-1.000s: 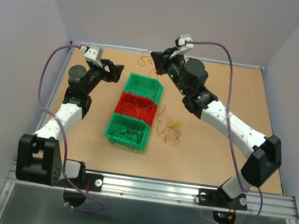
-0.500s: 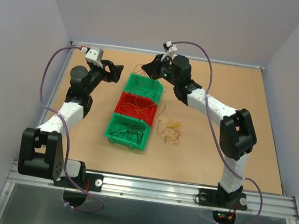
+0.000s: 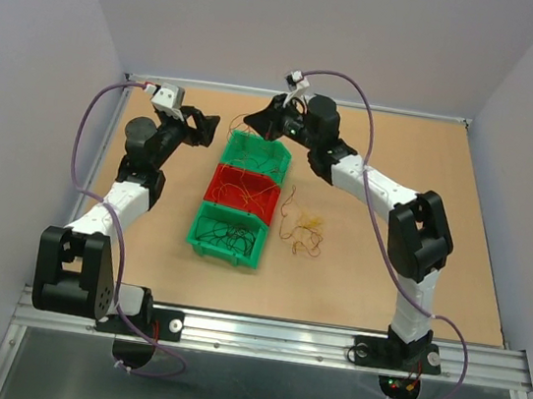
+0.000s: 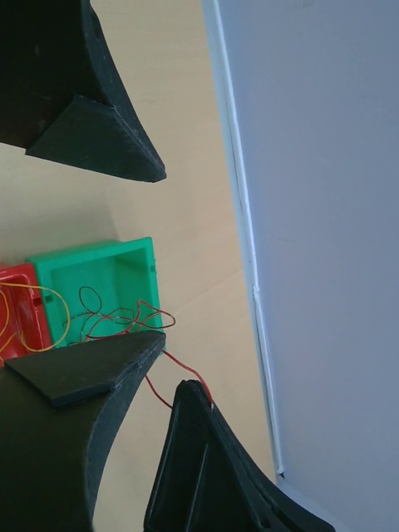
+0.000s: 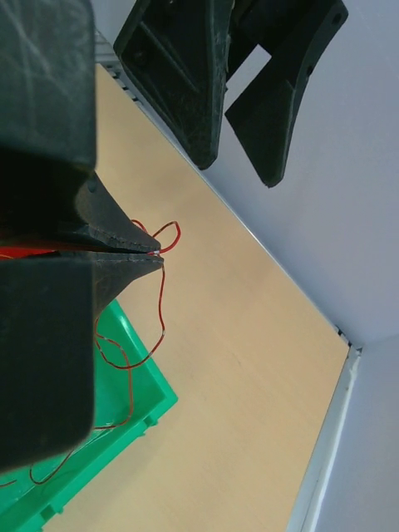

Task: Untangle the cables

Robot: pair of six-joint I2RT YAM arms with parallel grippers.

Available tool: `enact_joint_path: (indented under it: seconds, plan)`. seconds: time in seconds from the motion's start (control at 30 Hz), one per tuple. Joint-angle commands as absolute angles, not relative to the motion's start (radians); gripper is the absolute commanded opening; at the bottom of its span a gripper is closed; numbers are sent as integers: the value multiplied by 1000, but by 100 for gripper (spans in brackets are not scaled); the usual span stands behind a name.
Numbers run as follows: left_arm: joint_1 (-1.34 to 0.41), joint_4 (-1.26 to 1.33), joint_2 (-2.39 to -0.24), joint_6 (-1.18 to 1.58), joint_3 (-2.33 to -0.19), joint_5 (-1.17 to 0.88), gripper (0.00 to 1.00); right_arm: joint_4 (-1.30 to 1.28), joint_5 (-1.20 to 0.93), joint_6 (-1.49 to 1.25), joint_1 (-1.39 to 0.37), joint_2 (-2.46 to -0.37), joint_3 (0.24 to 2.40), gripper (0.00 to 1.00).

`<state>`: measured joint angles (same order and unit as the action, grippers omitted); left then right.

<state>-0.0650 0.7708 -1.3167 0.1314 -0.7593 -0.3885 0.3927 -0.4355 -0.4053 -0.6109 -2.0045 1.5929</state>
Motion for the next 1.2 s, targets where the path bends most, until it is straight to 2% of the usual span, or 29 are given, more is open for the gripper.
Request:
enact_joint_path:
  seconds: [0.0, 0.27, 0.53, 0.7, 0.87, 1.03, 1.17]
  plan:
    - [-64, 845, -1299, 115, -744, -397, 83, 439, -508, -419, -617, -1968, 1707, 1]
    - [-64, 848, -1295, 110, -741, -393, 83, 357, -546, -416, -617, -2028, 1836, 0]
    - [-64, 853, -1295, 107, -738, -397, 83, 419, -518, -426, -600, -2006, 1681, 1]
    - [-64, 854, -1295, 103, -738, -405, 82, 434, -653, -462, -558, -2037, 1646, 1]
    - [-64, 854, -1293, 100, -735, -431, 82, 322, -798, -442, -503, -2132, 1695, 1]
    - [-64, 861, -1304, 98, -736, -451, 82, 286, -756, -379, -474, -2207, 1678, 1]
    - [-64, 861, -1313, 98, -738, -462, 82, 91, -661, -279, -474, -2310, 1810, 1]
